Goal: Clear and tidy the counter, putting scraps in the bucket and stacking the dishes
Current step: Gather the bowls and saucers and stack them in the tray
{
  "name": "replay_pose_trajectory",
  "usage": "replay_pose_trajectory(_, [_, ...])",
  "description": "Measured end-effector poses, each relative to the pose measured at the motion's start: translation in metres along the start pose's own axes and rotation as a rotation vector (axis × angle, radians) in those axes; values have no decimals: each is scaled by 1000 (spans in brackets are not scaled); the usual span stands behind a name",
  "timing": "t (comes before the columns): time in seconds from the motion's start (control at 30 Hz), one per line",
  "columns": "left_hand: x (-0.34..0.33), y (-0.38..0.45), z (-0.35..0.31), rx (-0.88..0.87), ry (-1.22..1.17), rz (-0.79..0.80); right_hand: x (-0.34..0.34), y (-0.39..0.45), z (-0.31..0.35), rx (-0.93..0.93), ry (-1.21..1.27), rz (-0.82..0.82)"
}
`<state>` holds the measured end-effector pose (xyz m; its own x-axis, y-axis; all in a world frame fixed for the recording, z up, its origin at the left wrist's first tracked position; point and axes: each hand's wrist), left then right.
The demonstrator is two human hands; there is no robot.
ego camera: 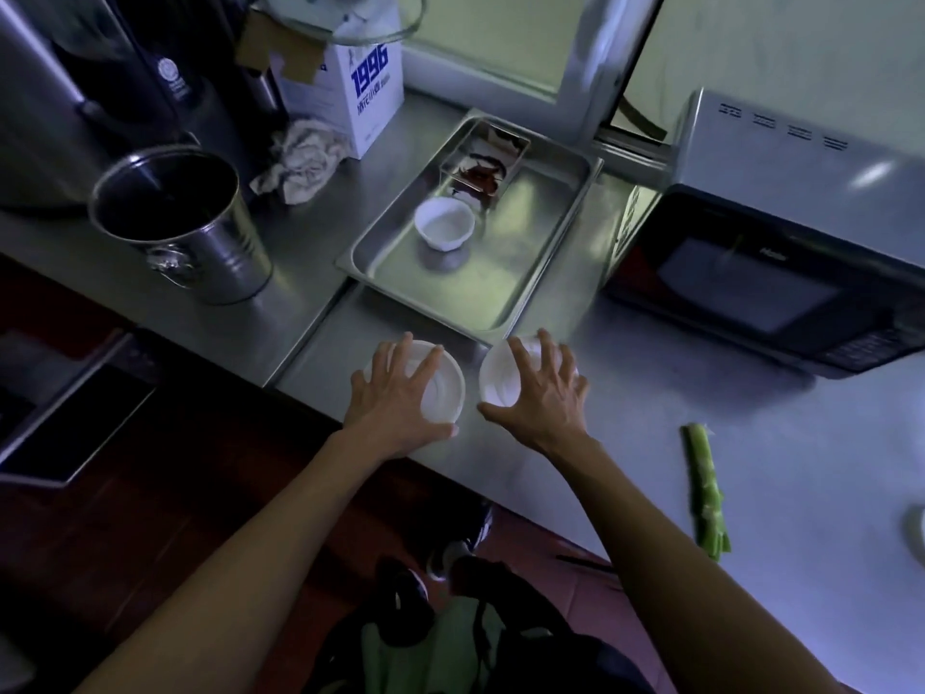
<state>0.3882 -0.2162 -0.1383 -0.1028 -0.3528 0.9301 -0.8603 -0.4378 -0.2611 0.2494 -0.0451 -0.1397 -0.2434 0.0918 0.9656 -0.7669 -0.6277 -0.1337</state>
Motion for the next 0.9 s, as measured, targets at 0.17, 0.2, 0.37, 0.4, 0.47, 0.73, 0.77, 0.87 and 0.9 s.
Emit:
replay_pose_trajectory(0.17, [12,32,10,10,8,13,1,40,9,17,2,-15])
replay_pose_trajectory(0.2, [16,41,12,2,12,15,2,48,10,10,7,-18])
replay_pose_trajectory(0.37, [41,93,12,-28,34,-17,11,89,3,-23,44,-33])
replay_pose_trajectory(0.4, [46,102,11,-34,36,-23,13,96,2,-25,52,-36])
replay_pose_trajectory(0.47, [53,119,10,-47,34,-16,16,109,1,-32,58,-40])
replay_pose_trajectory(0.73, [60,172,16,-125,80,5,22,140,3,-91,61,-22])
replay_pose_trajectory(0.77, [59,179,17,-138,76,7,21,142,4,-103,67,-20])
replay_pose_trajectory(0.87, [56,200,21,-173,43,40,21,149,6,-150,56,-15])
replay_pose_trajectory(0.9, [55,206,22,-181,26,68,21,150,6,-177,51,-14])
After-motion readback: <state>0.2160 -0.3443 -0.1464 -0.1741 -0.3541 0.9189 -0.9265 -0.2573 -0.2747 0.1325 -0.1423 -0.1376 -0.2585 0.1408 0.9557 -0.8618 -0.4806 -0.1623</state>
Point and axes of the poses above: each hand's wrist, its own y-axis towards the middle knuckle, its own x-axis out of the back of the hand, z = x × y, and after that the axes turned 2 degrees about -y, right-handed
